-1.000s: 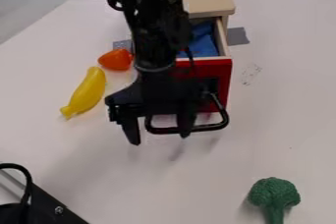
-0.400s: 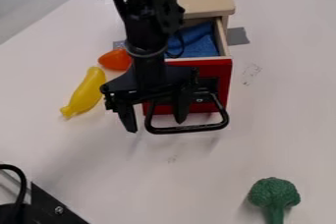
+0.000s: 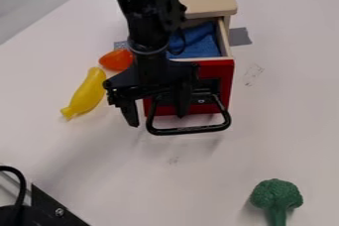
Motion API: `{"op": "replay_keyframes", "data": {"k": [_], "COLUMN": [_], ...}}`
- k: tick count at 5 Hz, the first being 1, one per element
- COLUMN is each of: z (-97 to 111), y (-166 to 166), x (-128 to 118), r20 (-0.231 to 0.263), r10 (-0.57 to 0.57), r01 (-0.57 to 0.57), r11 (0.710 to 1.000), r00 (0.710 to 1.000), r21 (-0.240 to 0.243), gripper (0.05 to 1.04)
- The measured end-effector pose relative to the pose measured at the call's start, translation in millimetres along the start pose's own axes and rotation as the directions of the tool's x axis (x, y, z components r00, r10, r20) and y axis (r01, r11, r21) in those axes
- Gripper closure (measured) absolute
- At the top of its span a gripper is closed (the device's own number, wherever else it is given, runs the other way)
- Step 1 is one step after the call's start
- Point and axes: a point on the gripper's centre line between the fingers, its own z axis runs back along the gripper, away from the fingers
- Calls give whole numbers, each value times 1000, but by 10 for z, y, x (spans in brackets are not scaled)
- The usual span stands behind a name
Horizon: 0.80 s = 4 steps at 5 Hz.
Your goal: Closed the drawer
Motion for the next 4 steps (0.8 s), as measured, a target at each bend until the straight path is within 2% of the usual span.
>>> {"op": "replay_keyframes", "data": {"k": [3, 4], "z": [-34, -32], "y": [-59, -83], "x": [154, 189], "r20": [95, 106], "r10": [41, 42], "r01": [-40, -41], "r11": [999, 999], "r00": [995, 993], "r21": [-8, -7], "gripper": [83, 83]}}
